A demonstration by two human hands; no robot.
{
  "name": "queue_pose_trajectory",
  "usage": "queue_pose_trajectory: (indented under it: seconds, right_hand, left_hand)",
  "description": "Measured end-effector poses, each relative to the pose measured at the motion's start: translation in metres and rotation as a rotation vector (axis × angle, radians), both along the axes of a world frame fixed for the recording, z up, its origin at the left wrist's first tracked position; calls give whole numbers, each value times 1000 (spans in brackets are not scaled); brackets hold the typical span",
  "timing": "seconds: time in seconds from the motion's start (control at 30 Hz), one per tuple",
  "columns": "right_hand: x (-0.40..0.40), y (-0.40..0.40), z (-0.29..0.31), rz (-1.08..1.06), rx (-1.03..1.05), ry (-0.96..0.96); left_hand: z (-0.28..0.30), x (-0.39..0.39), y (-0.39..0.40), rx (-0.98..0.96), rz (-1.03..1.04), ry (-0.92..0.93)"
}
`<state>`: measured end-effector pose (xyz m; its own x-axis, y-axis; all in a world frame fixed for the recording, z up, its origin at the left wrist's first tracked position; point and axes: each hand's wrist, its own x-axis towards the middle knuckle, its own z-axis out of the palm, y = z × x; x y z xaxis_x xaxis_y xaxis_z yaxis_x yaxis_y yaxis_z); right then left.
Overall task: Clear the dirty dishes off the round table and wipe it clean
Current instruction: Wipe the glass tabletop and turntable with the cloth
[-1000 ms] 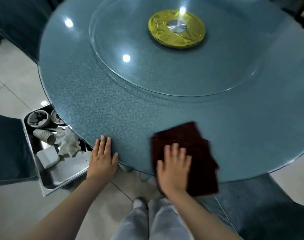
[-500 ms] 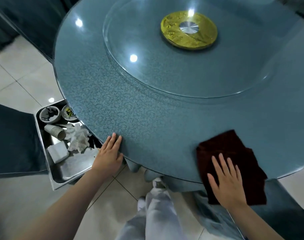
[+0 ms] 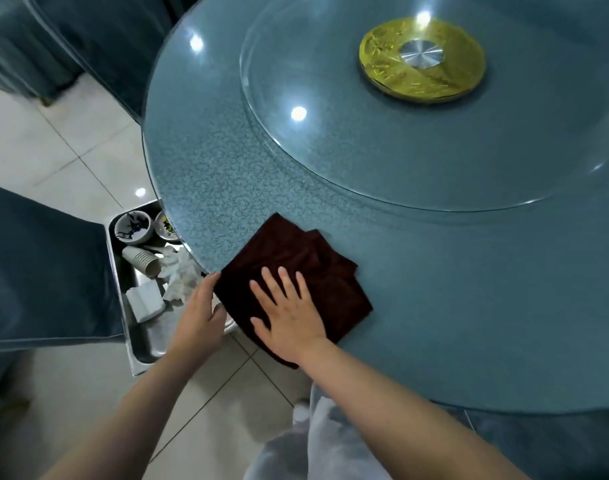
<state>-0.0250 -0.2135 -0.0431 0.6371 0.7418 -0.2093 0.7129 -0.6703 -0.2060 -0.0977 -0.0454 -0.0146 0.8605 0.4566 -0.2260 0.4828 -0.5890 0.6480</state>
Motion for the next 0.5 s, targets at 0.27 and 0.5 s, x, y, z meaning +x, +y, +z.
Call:
queue_pose_trajectory:
  seconds: [0.27,0.5]
  right_hand:
    - [-6,-186,1,-221,-6,-75]
    - [15,-277,4,-837,-163,-27]
  left_hand:
    - [9,40,7,92,4,53]
    - [5,79,20,243,-81,182]
